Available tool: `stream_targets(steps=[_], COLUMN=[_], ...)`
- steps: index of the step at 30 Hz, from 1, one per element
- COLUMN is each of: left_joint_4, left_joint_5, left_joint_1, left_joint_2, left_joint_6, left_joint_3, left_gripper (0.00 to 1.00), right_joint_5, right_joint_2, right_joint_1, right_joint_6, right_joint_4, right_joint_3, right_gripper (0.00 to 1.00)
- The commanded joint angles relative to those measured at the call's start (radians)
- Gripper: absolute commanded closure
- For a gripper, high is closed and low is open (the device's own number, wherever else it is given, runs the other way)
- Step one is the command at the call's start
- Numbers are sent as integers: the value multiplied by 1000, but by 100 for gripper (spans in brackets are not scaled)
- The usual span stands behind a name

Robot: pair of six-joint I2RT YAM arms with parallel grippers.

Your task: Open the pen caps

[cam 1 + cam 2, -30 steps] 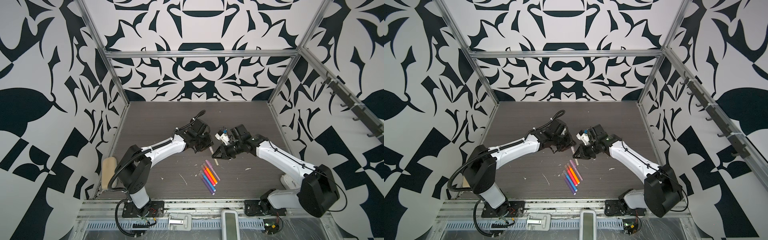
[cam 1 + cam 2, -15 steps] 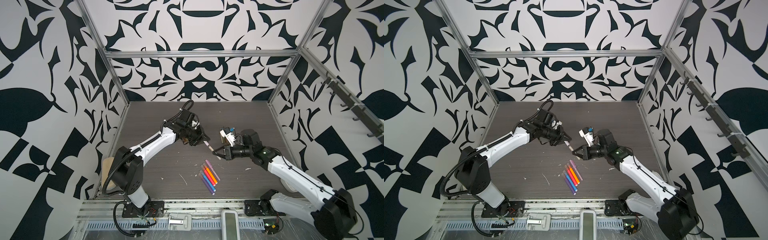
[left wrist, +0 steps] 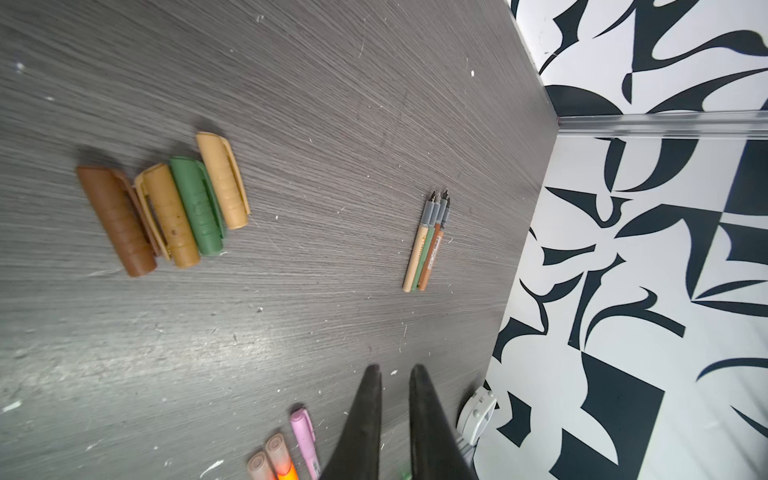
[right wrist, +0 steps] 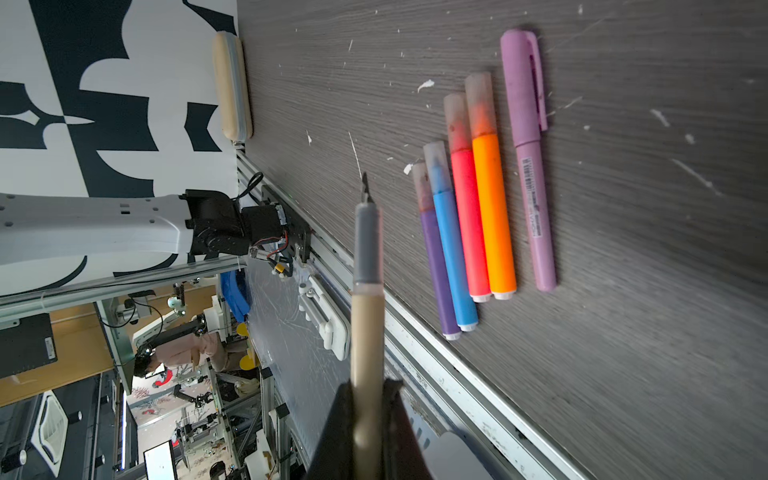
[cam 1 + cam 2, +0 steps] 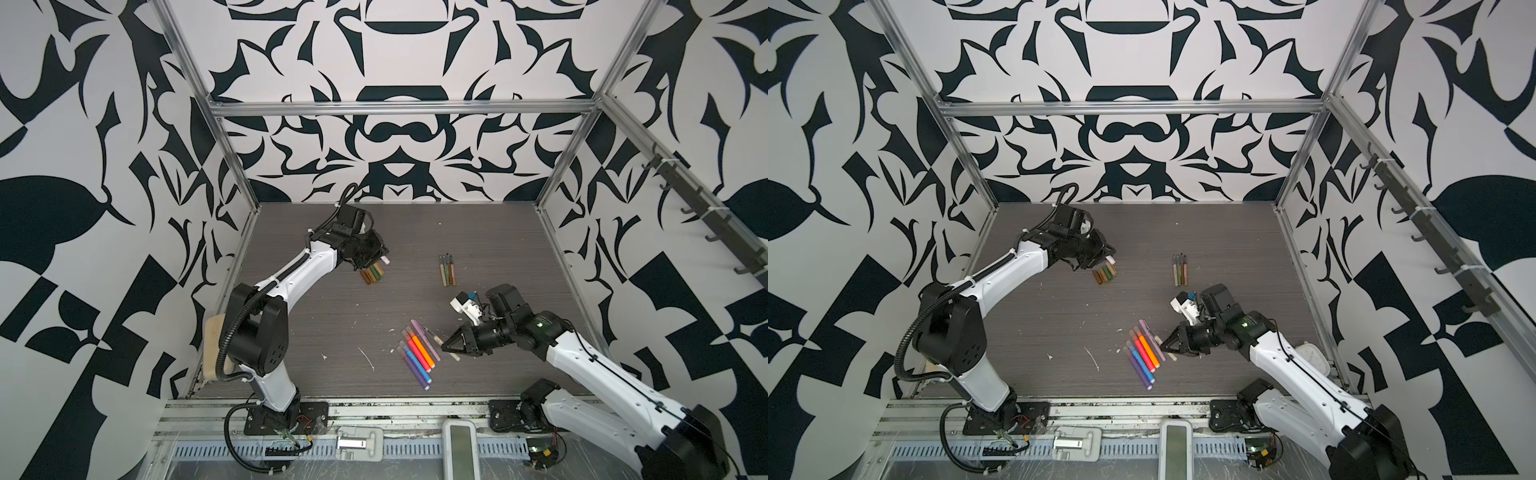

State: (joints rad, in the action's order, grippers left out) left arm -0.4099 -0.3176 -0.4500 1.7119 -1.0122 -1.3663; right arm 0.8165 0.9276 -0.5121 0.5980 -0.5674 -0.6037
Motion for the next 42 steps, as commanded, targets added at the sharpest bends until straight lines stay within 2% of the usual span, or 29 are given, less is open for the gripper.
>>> stream_targets(steps=[1, 7, 18, 24, 34, 42], left_joint_4=[-31, -66, -194, -205, -205, -202], left_joint_5=[15, 7, -47, -72, -67, -75], left_joint_1=[11, 60, 228, 235, 241, 241], left_joint_2=[2, 17, 199, 295, 324, 332], left_joint_6=[18, 78, 272, 306, 311, 305], left_joint_3=[7, 61, 51, 25, 13, 3], left_gripper=[100, 100, 100, 86, 84, 75], right_joint_5=[-31, -60, -149, -173, -189, -191], right_joint_2=[16, 43, -30, -44, -42, -47], right_joint_1=[-2, -2, -1, 1, 0, 1], right_joint_6=[-6, -55, -77, -52, -31, -18], right_joint_4=[-18, -78, -197, -196, -178, -164], right_joint_3=[-26, -73, -79, -69, -64, -51], right_gripper=[100, 100, 100, 100, 100, 100])
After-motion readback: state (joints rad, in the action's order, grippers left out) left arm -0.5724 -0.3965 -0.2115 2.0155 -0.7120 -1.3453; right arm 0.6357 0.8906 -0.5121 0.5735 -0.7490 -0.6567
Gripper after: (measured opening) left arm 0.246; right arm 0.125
